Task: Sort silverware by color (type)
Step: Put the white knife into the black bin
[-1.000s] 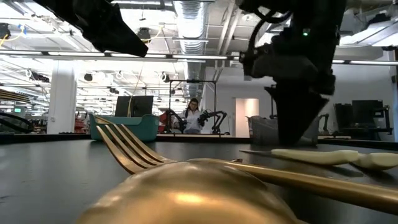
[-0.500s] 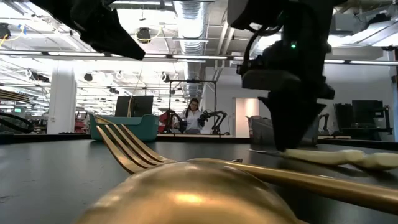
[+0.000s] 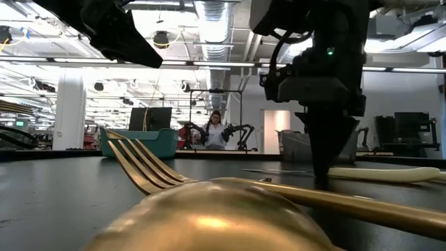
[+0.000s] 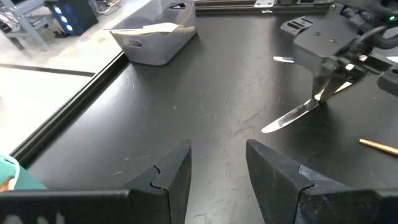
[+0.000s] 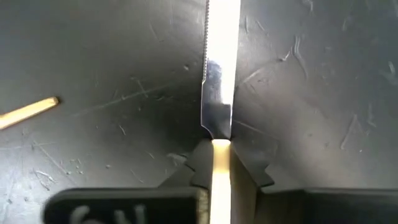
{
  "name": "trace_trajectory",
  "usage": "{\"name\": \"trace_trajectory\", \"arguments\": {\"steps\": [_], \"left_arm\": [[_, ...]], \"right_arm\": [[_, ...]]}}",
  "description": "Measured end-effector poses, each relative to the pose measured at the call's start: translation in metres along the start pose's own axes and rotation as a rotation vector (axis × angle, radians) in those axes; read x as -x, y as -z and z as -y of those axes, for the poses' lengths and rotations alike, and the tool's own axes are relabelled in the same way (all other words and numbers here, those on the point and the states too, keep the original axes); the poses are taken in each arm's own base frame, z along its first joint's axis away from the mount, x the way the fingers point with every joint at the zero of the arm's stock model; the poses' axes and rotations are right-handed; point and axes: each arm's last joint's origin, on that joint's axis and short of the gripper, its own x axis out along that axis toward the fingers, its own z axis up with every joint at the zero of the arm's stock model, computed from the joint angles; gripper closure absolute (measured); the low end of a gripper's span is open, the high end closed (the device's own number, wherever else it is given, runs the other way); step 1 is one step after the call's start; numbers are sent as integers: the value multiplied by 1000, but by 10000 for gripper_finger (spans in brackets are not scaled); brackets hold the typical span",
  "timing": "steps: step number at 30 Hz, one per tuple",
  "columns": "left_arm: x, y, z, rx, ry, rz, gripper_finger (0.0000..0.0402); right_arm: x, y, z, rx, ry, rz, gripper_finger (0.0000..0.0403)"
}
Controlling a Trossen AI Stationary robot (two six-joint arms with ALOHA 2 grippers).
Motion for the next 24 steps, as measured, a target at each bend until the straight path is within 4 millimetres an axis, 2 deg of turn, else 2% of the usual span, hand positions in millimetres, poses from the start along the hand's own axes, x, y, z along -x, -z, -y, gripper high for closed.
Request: {"name": "trace_trajectory", "arguments": {"steps": [5,14,18,24], "left_arm": [[0,0,0,8,0,-2,261],[0,-2,0,37,-6,13,261],[0,-2,0,41,-6,14,261],[-3,6,-1,46,-14,17,261]], "right_arm": [[10,-4,3,51,31,117,356],[75,-19,27,85,127,464,356],[101,-25,51,171,292,565,356],[110,-40,109,320,478,529,354]]}}
